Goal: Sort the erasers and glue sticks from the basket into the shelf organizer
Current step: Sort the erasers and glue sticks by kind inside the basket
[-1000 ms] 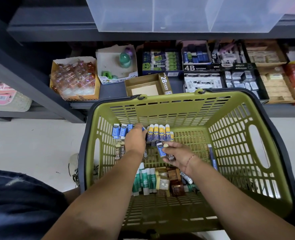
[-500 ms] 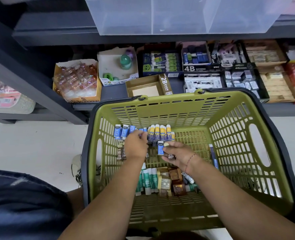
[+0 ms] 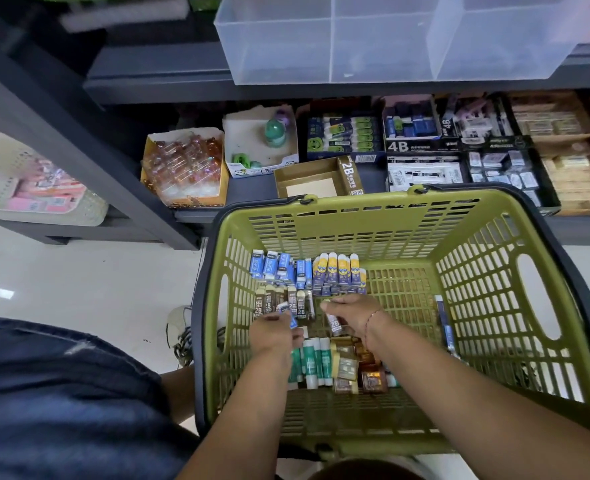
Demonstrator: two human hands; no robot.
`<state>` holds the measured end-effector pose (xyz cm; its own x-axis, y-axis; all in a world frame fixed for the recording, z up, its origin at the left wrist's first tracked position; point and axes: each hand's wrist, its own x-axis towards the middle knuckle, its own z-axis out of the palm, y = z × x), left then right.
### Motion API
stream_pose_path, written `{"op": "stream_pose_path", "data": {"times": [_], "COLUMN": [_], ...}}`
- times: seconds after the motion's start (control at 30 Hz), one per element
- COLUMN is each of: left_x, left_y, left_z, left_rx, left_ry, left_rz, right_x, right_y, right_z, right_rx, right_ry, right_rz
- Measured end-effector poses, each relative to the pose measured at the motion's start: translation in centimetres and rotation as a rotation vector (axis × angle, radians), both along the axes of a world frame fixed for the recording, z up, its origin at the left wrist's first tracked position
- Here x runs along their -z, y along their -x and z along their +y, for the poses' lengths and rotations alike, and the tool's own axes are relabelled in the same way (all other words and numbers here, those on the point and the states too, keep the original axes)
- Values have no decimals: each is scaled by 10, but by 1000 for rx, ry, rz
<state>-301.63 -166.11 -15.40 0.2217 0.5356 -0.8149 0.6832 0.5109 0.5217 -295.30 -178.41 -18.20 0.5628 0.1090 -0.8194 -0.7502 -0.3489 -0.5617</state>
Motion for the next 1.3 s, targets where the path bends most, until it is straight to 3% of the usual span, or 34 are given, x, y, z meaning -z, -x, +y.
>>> {"op": "stream_pose_path", "data": {"times": [0.1, 0.2, 0.5, 0.93, 1.13, 1.3], "left_x": [-1, 2, -5, -3, -3, 1], "left_y": [2, 10, 4, 4, 0, 0], "left_z": [6, 11, 4, -7, -8, -7], "left_rx": [-114, -77, -236, -130, -114, -59], "left_ry": [-21, -51, -123, -59, -77, -51], "left_rz": [-38, -49, -90, -150, -179, -138], "right_x": [4, 7, 15, 0, -12, -18], "right_y": [-7, -7, 1, 3, -29, -49], "right_z": [8, 20, 69, 44, 52, 46], "right_rx": [80, 76, -85, -249, -57, -77], "right_ry": [21, 12, 12, -122, -50, -50], "right_rz": [32, 18, -135, -149, -266, -294]}}
